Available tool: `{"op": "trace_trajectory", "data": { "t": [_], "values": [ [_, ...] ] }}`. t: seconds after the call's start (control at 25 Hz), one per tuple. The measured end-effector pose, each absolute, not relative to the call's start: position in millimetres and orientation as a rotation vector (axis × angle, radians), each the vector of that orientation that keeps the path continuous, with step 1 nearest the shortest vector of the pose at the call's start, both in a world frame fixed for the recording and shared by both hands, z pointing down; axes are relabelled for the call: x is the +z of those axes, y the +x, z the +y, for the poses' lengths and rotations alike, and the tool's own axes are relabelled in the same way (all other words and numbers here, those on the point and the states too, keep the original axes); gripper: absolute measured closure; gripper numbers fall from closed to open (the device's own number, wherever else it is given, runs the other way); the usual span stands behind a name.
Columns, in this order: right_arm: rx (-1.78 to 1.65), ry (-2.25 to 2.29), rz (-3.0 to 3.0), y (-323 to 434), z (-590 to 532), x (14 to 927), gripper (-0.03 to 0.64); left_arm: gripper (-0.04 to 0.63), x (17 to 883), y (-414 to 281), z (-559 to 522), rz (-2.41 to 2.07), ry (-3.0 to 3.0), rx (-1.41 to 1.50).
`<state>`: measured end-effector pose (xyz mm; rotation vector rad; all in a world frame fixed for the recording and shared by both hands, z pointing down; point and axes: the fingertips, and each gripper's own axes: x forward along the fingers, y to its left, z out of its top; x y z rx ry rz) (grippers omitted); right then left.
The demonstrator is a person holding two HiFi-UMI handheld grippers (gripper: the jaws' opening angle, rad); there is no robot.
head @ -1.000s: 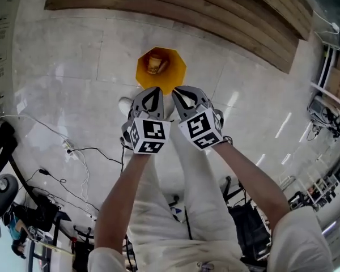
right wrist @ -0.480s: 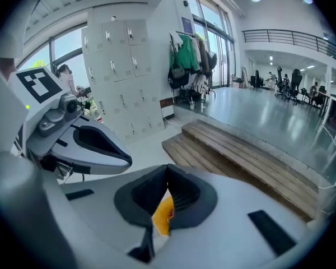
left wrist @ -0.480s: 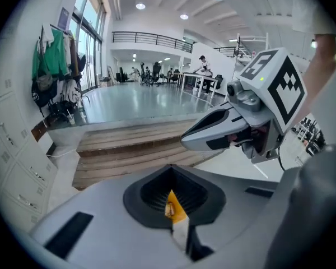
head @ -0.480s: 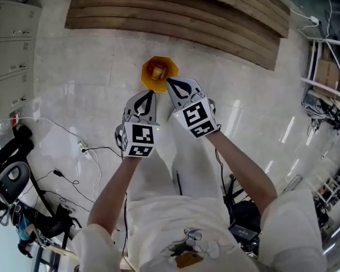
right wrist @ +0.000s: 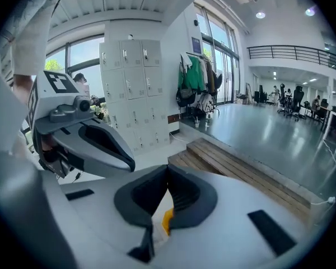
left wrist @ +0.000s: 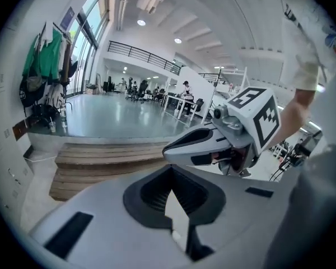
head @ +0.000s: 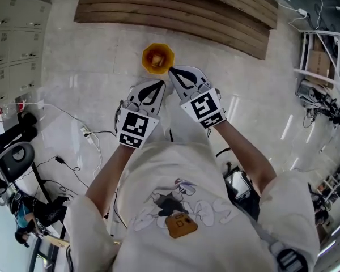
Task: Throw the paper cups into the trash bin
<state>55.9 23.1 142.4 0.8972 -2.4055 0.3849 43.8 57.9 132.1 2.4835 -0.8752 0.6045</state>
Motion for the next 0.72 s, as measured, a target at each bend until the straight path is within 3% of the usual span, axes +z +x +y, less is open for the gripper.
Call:
{"op": "trace_trajectory", "data": {
  "t": [0.28,0.72],
  "values": [
    [0.347,0.833,-2.435,46,72,103,0.611,0.592,90,38,121,-0.780,2.524,0.545],
    [0.306,0.754,-2.464,-28,114,64,0.611,0.592,55,-30,135,-0.848,2.555,0.390]
  ]
}}
